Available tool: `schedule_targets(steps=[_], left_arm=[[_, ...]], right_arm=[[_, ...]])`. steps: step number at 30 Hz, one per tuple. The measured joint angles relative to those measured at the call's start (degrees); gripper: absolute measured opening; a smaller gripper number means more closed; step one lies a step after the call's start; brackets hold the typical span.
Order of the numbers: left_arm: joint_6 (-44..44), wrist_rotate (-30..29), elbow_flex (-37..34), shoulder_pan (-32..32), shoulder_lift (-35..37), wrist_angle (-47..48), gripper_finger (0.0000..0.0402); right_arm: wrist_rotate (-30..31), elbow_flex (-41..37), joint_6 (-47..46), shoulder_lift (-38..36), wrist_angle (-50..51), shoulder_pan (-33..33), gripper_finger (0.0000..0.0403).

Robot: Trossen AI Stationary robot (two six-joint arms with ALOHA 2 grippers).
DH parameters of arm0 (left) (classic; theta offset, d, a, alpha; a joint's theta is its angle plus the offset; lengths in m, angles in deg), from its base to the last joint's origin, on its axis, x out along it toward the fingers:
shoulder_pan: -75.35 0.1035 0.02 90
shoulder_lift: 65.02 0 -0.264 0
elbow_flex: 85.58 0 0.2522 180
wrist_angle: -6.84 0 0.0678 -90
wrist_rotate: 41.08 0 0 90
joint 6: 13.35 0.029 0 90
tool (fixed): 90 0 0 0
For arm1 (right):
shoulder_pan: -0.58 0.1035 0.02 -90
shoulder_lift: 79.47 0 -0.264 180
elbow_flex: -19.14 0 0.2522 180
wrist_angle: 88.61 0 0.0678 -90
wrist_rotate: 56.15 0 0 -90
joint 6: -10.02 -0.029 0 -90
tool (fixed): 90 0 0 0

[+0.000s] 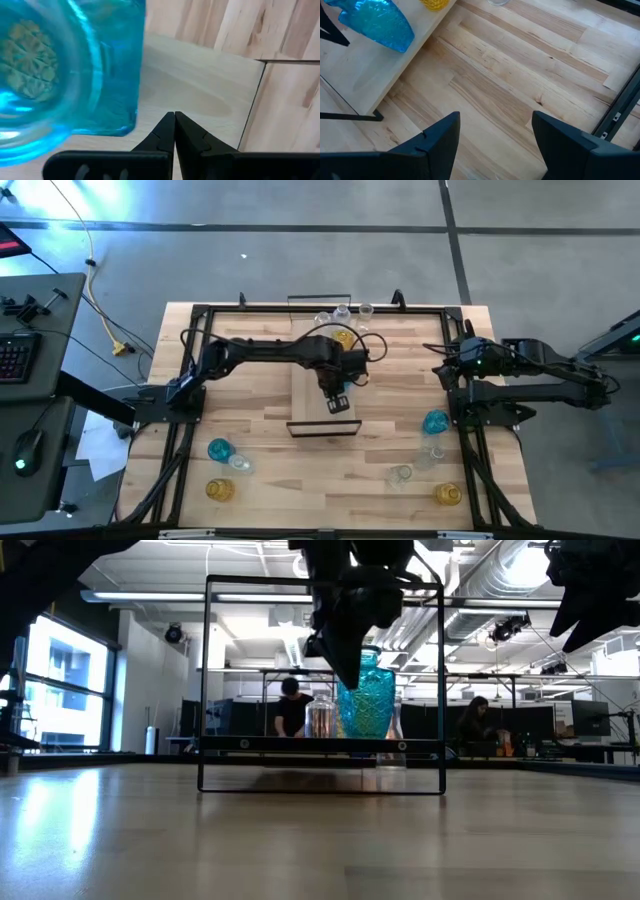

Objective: Sort vases onto shelf
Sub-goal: Put the top blue flower vase on the shelf

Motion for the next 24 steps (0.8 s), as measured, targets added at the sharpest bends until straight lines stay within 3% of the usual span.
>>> schedule_targets(steps=[5,16,24], left_arm=[[-0.4,-0.2,0.0,0.6,-0.1,0.2,0.0000],[-3.0,6.2,0.0,-0.3,0.0,2.3,0.0000],[-2.6,11.5,0.6,-0.5,0.1,-3.6,0.0000]], right_arm=[[0.0,0.0,-0.3,0.0,0.0,0.0,0.0243],[0.0,0.0,-0.4,0.0,0.0,0.0,0.0243],[-0.1,0.0,-0.4,0.0,0.0,0.0,0.0243]])
